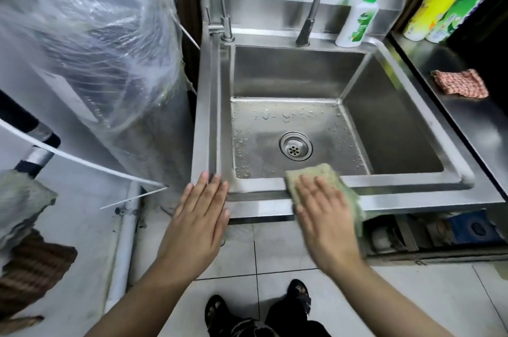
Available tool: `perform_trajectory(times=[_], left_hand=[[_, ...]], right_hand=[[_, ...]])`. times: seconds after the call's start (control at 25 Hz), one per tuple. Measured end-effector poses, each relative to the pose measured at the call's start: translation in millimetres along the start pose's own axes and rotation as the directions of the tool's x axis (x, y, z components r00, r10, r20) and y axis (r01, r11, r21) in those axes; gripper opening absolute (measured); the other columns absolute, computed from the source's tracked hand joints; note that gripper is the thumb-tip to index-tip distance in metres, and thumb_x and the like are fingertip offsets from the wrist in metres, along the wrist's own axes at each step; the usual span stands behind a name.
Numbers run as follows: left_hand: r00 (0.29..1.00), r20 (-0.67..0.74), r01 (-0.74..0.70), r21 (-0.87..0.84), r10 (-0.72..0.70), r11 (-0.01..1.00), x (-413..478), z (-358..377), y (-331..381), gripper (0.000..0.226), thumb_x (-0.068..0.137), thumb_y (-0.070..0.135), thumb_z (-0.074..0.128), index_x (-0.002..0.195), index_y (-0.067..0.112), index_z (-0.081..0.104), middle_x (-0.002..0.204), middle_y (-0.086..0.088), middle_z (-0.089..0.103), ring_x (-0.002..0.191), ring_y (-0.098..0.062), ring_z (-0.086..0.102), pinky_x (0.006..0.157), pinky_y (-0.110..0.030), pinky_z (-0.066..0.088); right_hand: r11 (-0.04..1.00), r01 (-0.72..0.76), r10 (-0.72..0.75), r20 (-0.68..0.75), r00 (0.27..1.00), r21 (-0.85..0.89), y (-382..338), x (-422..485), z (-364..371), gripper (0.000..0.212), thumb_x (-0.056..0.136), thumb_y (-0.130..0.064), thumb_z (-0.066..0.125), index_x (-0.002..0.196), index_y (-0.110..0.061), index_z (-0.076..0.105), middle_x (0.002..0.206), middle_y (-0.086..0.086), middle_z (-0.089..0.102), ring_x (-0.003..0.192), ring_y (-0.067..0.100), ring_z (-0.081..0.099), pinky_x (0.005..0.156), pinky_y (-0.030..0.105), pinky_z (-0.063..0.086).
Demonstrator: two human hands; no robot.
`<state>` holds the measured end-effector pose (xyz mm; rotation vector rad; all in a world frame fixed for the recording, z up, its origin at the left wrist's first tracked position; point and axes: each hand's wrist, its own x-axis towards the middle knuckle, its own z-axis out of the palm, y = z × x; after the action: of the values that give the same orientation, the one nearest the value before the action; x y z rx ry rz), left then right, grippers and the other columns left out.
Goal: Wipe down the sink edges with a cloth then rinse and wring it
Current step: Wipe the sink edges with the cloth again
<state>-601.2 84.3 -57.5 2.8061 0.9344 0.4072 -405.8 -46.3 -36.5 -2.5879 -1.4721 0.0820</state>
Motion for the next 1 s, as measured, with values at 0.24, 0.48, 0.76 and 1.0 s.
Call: perform_trajectory(times=[0.24, 0.48, 0.76, 1.0], left_hand=[[0.995, -0.038, 0.089, -0.15, -0.096, 0.985, -39, -14, -16, 0.051, 0.098, 0.032, 0.02, 0.142, 0.01, 0.032, 0.151, -0.003, 0.03, 0.143, -0.017, 0.014, 0.116, -0.037, 0.008], [0.995, -0.037, 0.083, -0.247, -0.095, 0.966, -51, -9, -24, 0.049, 0.097, 0.027, 0.021, 0.143, 0.011, 0.03, 0.151, -0.003, 0.03, 0.143, -0.019, 0.014, 0.115, -0.039, 0.009], [0.983, -0.03, 0.171, -0.193, -0.18, 0.966, -71, -14, -9, 0.048, 0.099, 0.033, 0.02, 0.143, 0.015, 0.028, 0.149, -0.002, 0.035, 0.142, -0.021, 0.02, 0.113, -0.044, 0.015], [0.918, -0.125, 0.341, -0.235, -0.376, 0.91, -78, -14, 6, 0.046, 0.099, 0.036, 0.02, 0.142, 0.024, 0.03, 0.15, 0.009, 0.03, 0.142, -0.019, 0.021, 0.116, -0.04, 0.01]], right_hand=[[0.917, 0.387, -0.397, 0.134, 0.908, 0.098, -79, -11, 8, 0.054, 0.099, -0.043, 0.009, 0.145, -0.023, 0.03, 0.153, -0.009, 0.027, 0.144, 0.017, 0.013, 0.11, 0.036, 0.01], [0.818, 0.522, -0.574, 0.391, 0.72, 0.24, -105, 66, 1, 0.054, 0.098, -0.043, 0.009, 0.149, -0.031, -0.003, 0.151, -0.019, -0.017, 0.135, 0.004, -0.024, 0.115, 0.028, -0.012], [0.668, 0.724, -0.731, 0.327, 0.598, 0.172, -77, 59, 0, 0.055, 0.097, -0.051, 0.005, 0.149, -0.032, 0.008, 0.154, -0.017, -0.004, 0.144, 0.012, -0.008, 0.115, 0.028, -0.008], [0.574, 0.814, -0.798, 0.278, 0.534, 0.084, -75, 53, 4, 0.051, 0.099, -0.043, 0.007, 0.143, -0.03, 0.029, 0.151, -0.009, 0.034, 0.139, 0.023, 0.031, 0.112, 0.038, 0.016]])
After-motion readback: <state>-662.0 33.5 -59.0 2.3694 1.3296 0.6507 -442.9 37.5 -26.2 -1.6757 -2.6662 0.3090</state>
